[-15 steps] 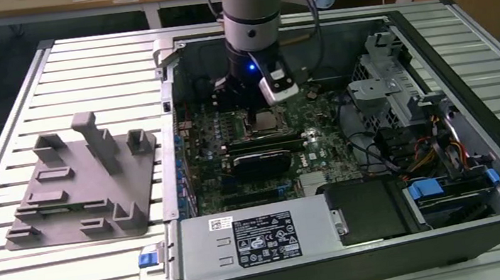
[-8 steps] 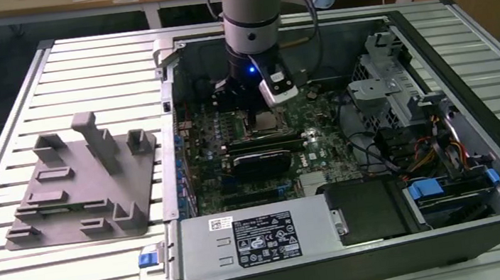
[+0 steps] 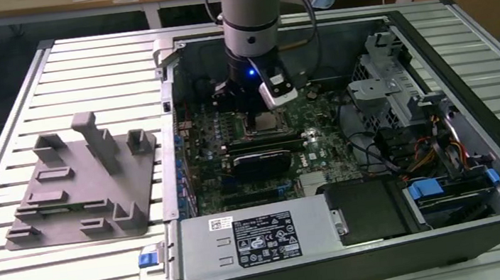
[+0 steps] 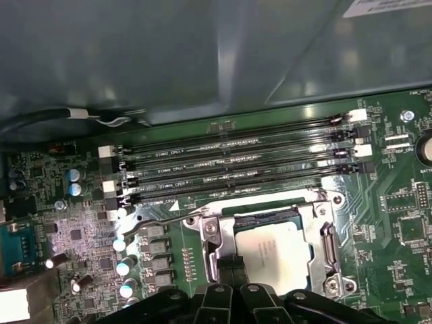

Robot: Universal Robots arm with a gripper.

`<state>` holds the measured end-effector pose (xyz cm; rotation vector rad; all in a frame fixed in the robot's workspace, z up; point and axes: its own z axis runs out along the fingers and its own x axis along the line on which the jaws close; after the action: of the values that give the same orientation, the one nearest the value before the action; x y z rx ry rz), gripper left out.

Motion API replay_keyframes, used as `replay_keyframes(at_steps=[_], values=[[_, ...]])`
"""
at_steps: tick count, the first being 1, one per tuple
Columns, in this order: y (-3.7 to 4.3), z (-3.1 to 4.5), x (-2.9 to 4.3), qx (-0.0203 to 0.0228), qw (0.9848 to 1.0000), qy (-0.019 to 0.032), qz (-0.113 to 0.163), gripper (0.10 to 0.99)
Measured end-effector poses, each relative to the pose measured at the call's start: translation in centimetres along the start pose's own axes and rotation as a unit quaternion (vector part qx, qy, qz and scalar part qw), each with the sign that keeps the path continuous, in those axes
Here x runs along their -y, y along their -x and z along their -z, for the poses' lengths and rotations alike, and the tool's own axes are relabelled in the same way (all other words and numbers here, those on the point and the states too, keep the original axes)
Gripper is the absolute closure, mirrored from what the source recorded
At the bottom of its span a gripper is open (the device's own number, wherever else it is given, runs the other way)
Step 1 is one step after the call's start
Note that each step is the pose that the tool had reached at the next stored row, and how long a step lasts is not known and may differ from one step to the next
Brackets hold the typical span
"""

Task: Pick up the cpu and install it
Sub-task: 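Close the cpu cover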

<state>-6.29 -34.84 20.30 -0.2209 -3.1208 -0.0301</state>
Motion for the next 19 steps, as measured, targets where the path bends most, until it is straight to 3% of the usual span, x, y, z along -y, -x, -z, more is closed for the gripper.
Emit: replay_keyframes(at_steps=[13,19], values=[[-0.25,-0.23,0.04,0.0,1.0,0.0,0.0,0.98],[0.06,-0.24,-0.01,0.0,1.0,0.0001,0.0,0.98]])
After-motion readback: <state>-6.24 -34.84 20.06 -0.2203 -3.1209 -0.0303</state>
